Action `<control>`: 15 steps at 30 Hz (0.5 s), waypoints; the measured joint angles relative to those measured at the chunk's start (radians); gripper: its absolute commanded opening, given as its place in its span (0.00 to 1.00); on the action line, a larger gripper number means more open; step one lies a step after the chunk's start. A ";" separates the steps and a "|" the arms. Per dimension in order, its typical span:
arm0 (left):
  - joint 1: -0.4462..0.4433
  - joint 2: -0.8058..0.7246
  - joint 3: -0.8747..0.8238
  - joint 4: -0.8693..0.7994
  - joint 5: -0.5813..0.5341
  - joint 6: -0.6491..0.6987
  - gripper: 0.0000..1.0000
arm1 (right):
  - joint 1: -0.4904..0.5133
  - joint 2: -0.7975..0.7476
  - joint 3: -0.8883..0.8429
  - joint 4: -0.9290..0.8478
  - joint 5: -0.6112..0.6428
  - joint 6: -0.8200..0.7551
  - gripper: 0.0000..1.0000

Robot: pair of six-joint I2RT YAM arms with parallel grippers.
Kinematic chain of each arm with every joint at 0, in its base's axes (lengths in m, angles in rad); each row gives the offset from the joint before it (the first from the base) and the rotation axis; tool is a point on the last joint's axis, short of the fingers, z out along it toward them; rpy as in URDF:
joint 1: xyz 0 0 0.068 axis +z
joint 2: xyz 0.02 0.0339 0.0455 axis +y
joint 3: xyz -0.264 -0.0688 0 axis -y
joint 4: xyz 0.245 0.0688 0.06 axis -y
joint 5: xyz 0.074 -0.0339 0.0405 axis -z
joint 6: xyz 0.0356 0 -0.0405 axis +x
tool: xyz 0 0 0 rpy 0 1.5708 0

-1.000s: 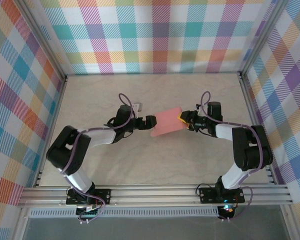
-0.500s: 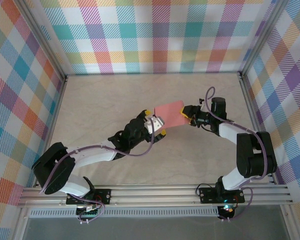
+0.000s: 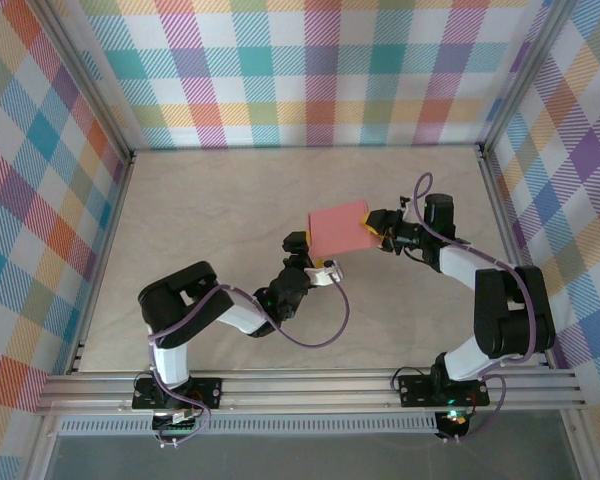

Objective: Fold the paper box

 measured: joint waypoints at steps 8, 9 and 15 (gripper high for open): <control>0.000 0.029 0.019 0.100 -0.054 -0.009 0.93 | 0.000 -0.017 0.000 0.001 -0.004 0.015 0.45; 0.001 0.029 0.020 0.107 -0.054 -0.012 0.93 | 0.000 -0.019 0.000 0.004 -0.005 0.020 0.44; 0.003 0.040 0.022 0.130 -0.046 -0.017 0.86 | 0.000 -0.023 -0.002 0.039 -0.011 0.049 0.44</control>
